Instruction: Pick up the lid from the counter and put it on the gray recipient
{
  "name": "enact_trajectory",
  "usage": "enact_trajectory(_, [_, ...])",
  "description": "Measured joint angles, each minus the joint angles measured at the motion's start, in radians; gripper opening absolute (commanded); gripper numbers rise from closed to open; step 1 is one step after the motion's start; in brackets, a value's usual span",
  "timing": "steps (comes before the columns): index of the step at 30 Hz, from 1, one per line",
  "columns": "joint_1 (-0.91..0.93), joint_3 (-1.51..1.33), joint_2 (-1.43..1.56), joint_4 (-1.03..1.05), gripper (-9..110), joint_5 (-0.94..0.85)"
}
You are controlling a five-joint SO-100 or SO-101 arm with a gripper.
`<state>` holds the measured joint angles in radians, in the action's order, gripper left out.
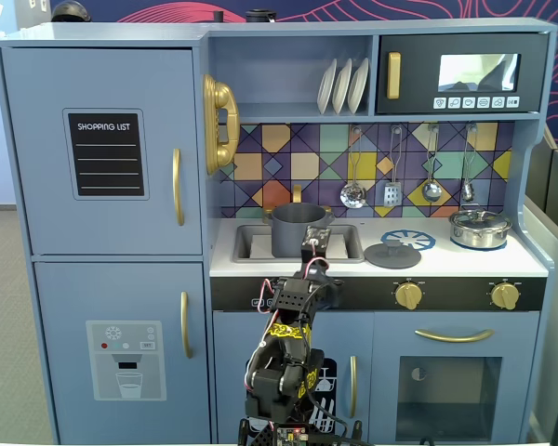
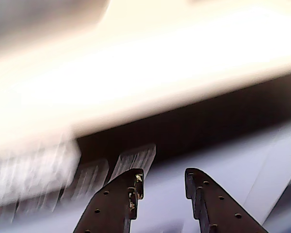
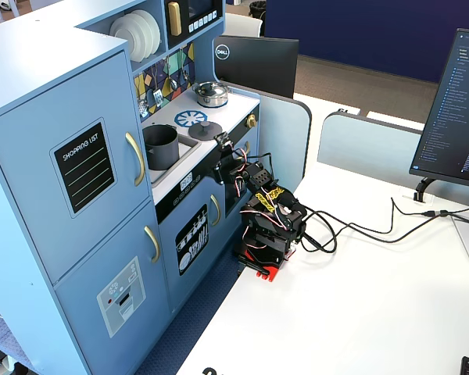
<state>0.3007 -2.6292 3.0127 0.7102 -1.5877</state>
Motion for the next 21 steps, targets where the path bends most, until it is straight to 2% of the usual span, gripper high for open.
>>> enact_trajectory(11, [0.17, 0.018, -0.063, -0.321, 0, -0.046])
enact_trajectory(16, [0.218, 0.034, -0.195, -0.491, 17, -0.02])
enact_trajectory(21, [0.238, 0.035, -0.33, -0.723, 23, 0.008])
